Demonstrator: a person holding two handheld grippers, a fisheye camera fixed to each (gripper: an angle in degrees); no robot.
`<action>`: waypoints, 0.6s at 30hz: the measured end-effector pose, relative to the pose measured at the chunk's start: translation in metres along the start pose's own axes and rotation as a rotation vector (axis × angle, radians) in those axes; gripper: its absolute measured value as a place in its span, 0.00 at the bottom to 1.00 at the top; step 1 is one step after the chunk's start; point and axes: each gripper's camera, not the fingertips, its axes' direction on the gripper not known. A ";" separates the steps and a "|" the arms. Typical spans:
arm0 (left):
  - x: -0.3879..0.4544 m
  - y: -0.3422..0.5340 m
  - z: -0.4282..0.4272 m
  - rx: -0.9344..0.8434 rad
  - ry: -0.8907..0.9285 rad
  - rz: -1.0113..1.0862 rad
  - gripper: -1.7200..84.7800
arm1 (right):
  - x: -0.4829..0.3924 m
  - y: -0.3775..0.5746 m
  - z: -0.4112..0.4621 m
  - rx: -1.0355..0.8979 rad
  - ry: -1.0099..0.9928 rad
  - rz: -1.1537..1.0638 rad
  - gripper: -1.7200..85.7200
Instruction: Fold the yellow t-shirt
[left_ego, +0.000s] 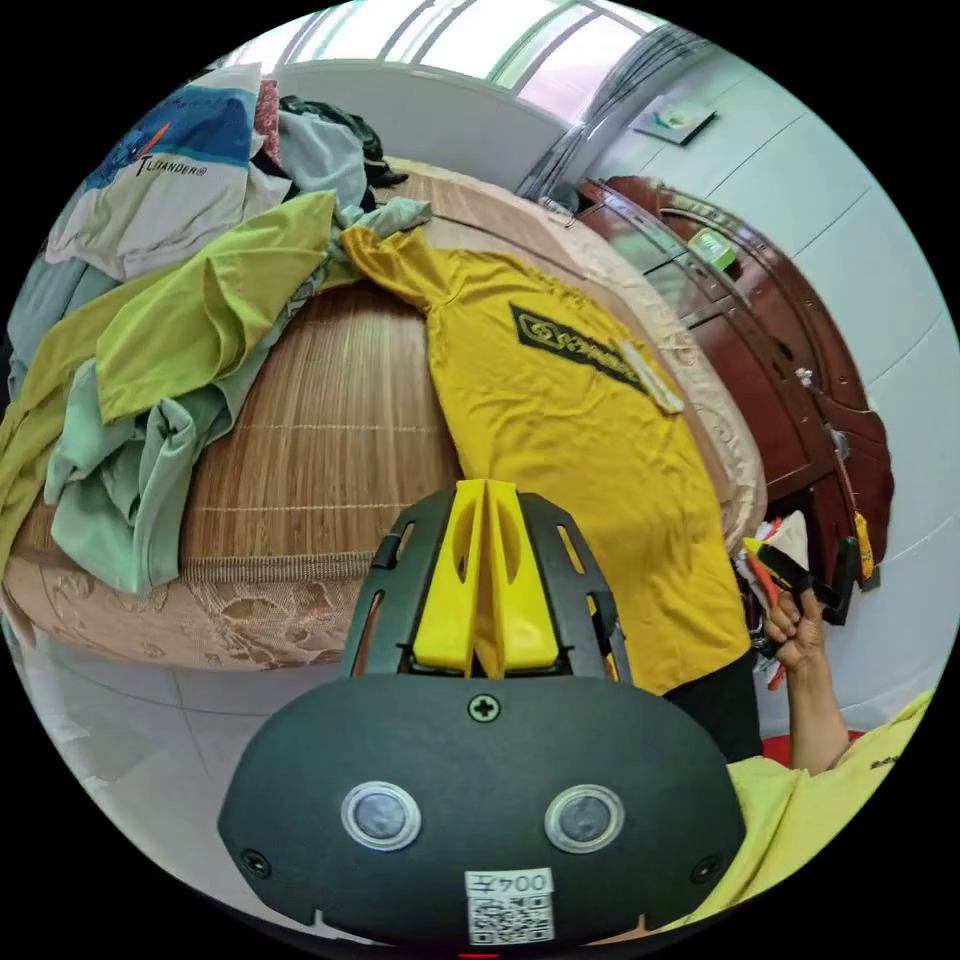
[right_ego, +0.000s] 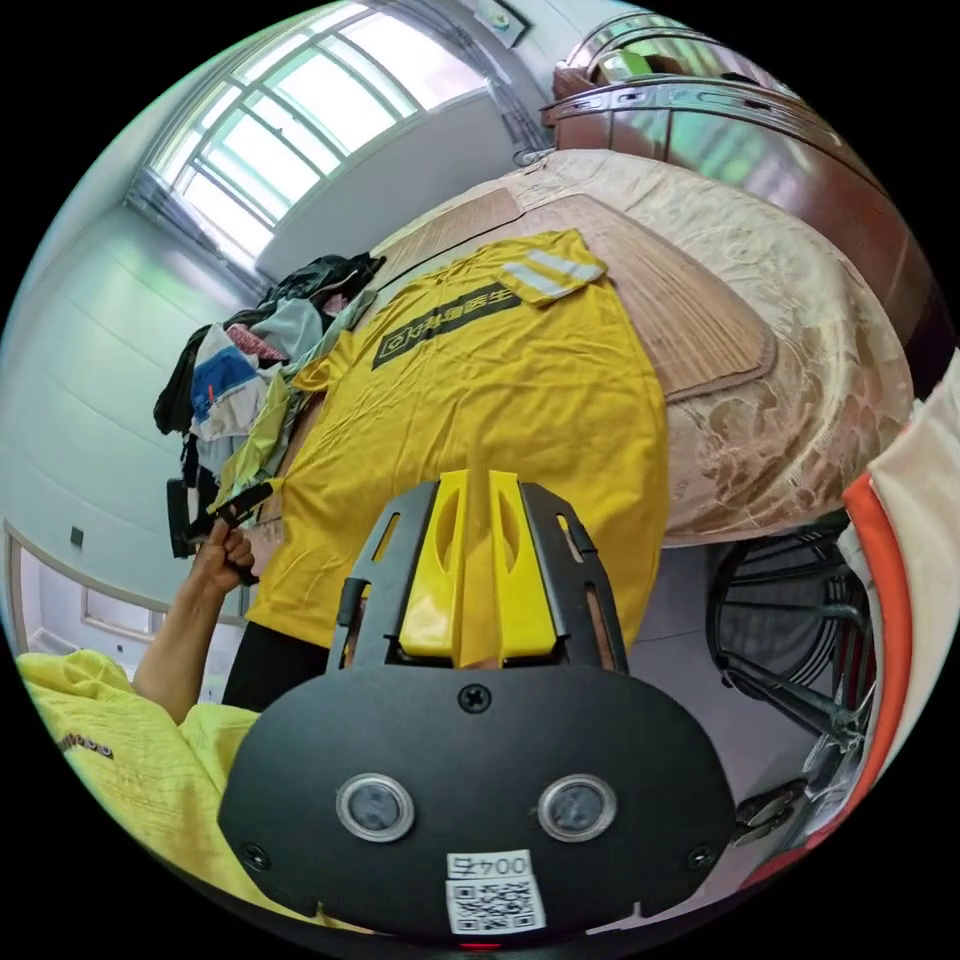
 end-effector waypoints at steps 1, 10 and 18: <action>0.007 -0.006 -0.016 0.039 0.045 -0.001 0.03 | -0.006 -0.004 0.003 -0.004 -0.003 -0.016 0.08; 0.018 -0.056 -0.008 0.149 0.283 -0.145 0.03 | -0.101 -0.088 0.116 -0.280 -0.268 -0.086 0.07; 0.025 -0.106 0.029 0.057 0.296 -0.114 0.02 | -0.149 -0.159 0.192 -0.336 -0.451 0.000 0.09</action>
